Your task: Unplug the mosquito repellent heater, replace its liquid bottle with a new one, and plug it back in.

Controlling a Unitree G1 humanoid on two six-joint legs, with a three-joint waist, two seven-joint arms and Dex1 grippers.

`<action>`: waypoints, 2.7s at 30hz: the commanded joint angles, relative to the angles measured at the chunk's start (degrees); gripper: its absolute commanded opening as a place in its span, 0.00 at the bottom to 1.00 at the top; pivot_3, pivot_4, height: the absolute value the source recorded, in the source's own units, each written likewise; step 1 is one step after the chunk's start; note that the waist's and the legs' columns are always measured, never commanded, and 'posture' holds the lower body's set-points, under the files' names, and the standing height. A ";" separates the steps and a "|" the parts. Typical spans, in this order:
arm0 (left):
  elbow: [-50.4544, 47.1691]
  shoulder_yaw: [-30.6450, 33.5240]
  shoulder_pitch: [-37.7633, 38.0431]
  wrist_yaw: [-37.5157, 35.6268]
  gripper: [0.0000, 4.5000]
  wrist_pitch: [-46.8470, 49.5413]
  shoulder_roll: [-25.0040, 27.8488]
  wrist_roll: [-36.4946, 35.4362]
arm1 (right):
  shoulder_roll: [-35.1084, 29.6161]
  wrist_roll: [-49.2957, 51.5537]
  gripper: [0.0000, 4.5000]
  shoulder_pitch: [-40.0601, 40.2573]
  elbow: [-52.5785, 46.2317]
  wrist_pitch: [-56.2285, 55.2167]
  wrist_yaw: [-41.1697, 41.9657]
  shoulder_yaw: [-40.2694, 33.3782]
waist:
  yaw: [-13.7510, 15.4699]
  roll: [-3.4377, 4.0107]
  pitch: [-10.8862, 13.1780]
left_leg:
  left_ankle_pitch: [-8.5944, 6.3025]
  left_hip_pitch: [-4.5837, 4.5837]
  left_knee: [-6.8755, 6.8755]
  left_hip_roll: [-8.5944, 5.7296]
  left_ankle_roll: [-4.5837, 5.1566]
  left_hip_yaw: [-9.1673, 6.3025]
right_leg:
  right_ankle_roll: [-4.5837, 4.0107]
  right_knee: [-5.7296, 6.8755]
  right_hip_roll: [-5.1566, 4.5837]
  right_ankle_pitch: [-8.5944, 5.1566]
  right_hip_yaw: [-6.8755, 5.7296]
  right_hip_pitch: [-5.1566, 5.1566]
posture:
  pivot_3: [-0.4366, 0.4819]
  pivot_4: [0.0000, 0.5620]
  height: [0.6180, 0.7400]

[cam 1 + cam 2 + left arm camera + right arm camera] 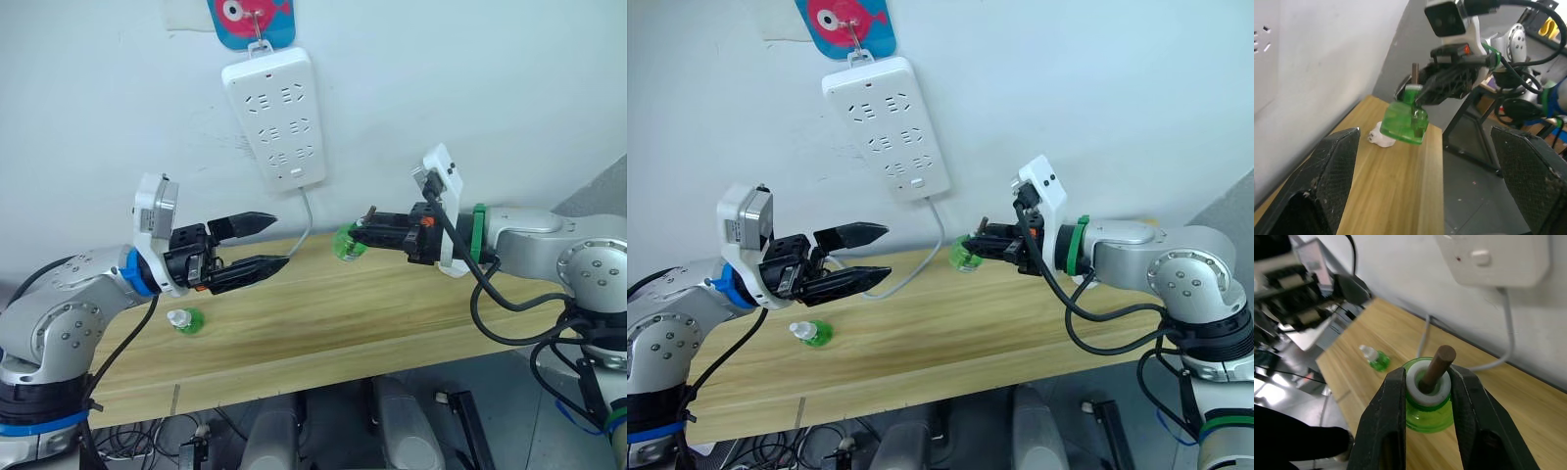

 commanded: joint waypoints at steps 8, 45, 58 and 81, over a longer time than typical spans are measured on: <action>-1.74 -4.49 0.76 -3.62 1.00 -7.23 1.85 11.21 | -2.42 -18.01 0.19 7.55 -4.04 -4.28 6.41 1.80 | -0.02 -0.03 -0.06 | 0.02 0.00 0.01 0.00 -0.04 0.01 | 0.00 0.02 0.00 0.00 0.00 0.01 | 0.29 0.47 0.95; -8.45 -4.81 4.06 2.16 1.00 -4.08 0.34 11.54 | 16.76 -66.28 0.19 3.98 48.57 -40.99 8.72 2.98 | 0.01 -0.11 -0.13 | 0.32 0.17 0.15 -0.07 -0.46 -0.01 | 0.01 0.79 0.04 0.01 0.02 -0.07 | 0.35 0.53 0.95; -8.67 -4.35 4.85 2.03 1.00 -4.05 0.58 11.79 | 18.19 -68.19 0.35 4.00 49.26 -40.01 11.19 2.00 | 0.03 -0.11 -0.13 | 0.32 0.19 0.15 -0.07 -0.47 -0.01 | 0.00 0.80 0.04 0.01 0.02 -0.07 | 0.36 0.54 0.95; -5.80 -3.35 6.01 4.51 1.00 -7.48 -1.46 14.27 | 7.12 -55.49 0.99 11.85 8.83 -17.92 27.28 -2.32 | -0.05 -0.10 -0.15 | 0.20 0.19 0.14 -0.05 -0.27 -0.06 | 0.00 0.79 0.04 0.00 0.01 -0.08 | 0.28 0.47 0.95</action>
